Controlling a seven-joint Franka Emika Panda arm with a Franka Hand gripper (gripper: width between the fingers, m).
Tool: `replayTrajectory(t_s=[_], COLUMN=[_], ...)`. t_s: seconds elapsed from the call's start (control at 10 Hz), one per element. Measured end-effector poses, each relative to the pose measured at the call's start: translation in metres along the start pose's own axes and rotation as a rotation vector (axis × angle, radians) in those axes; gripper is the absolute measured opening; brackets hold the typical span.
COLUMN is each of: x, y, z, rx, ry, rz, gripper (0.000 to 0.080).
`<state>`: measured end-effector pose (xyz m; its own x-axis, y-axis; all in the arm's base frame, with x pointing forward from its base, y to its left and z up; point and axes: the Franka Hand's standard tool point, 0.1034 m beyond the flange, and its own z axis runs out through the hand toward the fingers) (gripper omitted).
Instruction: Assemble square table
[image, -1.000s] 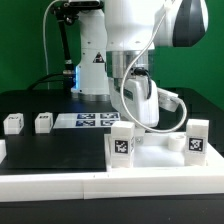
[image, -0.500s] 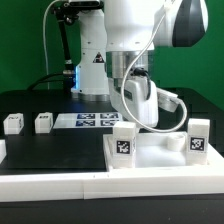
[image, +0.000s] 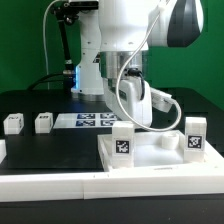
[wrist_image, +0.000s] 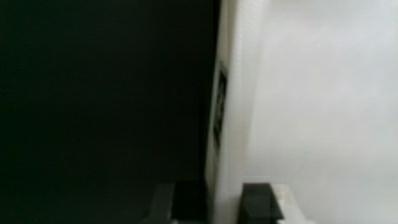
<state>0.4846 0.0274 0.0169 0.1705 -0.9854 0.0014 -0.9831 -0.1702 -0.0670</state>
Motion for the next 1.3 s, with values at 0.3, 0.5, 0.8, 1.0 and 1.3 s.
replayTrajectory(t_s=[0.3,0.5,0.8,1.0,1.3], x=[0.005,0.022,0.042,0.041,0.042], y=[0.003,0.009,0.014,0.013,0.013], z=[0.0,-0.001,-0.001,-0.001,-0.001], rx=[-0.006,-0.025,-0.043,-0.042,-0.043], ry=[0.005,0.001,-0.026,-0.023,-0.022], rz=[-0.088,-0.181,-0.271,-0.267,-0.257], gripper=[0.007,0.0071,0.007,0.0069,0.0069])
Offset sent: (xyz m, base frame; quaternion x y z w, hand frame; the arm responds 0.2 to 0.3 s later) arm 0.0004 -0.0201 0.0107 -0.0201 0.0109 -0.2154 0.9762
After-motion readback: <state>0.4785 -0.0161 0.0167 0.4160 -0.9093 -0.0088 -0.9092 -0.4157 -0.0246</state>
